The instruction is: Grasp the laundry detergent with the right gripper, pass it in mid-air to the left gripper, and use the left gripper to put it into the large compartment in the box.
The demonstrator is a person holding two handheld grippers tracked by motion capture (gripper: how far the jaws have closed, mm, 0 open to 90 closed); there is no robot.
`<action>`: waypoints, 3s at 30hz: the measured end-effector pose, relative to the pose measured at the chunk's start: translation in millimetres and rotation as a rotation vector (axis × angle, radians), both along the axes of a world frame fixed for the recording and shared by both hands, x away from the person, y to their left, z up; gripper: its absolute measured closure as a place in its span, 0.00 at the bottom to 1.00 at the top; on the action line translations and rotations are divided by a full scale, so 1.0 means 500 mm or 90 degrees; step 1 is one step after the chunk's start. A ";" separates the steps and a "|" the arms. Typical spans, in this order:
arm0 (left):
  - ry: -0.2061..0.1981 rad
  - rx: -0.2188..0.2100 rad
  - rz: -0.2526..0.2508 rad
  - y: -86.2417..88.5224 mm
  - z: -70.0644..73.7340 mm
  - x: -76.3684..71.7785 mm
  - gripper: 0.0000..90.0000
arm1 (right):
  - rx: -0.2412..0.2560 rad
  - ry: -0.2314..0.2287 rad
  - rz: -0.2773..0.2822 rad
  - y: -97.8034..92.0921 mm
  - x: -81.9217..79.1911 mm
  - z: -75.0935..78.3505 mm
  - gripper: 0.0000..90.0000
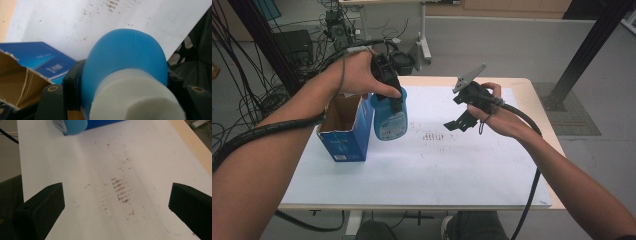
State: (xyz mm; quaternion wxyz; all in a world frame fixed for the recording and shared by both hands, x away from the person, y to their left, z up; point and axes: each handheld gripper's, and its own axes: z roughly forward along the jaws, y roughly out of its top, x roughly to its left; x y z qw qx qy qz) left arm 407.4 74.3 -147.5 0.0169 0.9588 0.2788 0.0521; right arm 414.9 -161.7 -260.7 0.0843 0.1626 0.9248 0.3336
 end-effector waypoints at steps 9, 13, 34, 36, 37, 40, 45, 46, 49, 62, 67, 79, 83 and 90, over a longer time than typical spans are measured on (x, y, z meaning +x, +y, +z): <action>-0.014 0.000 0.118 0.042 0.062 0.027 0.40 | -0.035 0.017 -0.050 -0.064 0.016 0.014 0.00; -0.016 0.001 0.183 0.067 0.091 0.040 0.40 | -0.038 0.031 -0.072 -0.090 0.021 0.017 0.00; -0.019 -0.068 0.470 0.196 0.189 0.083 0.40 | -0.066 0.031 -0.111 -0.158 0.025 0.027 0.00; -0.019 -0.067 0.489 0.204 0.189 0.084 0.40 | -0.070 0.031 -0.113 -0.162 0.024 0.026 0.00; -0.019 -0.064 0.498 0.209 0.188 0.085 0.40 | -0.069 0.032 -0.114 -0.163 0.024 0.026 0.00; -0.020 -0.056 0.527 0.222 0.187 0.088 0.40 | -0.068 0.032 -0.114 -0.165 0.023 0.025 0.00; -0.019 -0.063 0.568 0.244 0.189 0.093 0.40 | -0.071 0.031 -0.115 -0.167 0.023 0.025 0.00; -0.019 -0.069 0.578 0.249 0.190 0.094 0.40 | -0.072 0.031 -0.115 -0.167 0.024 0.024 0.00; -0.018 -0.074 0.591 0.260 0.193 0.098 0.41 | -0.074 0.032 -0.116 -0.168 0.026 0.022 0.00; -0.038 -0.079 0.642 0.289 0.187 0.100 0.41 | -0.071 0.028 -0.115 -0.166 0.030 0.021 0.00; -0.047 -0.080 0.659 0.306 0.179 0.099 0.41 | -0.073 0.029 -0.117 -0.167 0.028 0.020 0.00; -0.041 -0.076 0.674 0.324 0.133 0.099 0.41 | -0.073 0.030 -0.119 -0.167 0.027 0.015 0.00; -0.039 -0.076 0.673 0.325 0.117 0.102 0.41 | -0.074 0.031 -0.117 -0.167 0.027 0.014 0.00; -0.030 -0.071 0.668 0.329 0.079 0.107 0.40 | -0.077 0.033 -0.120 -0.168 0.028 0.009 0.00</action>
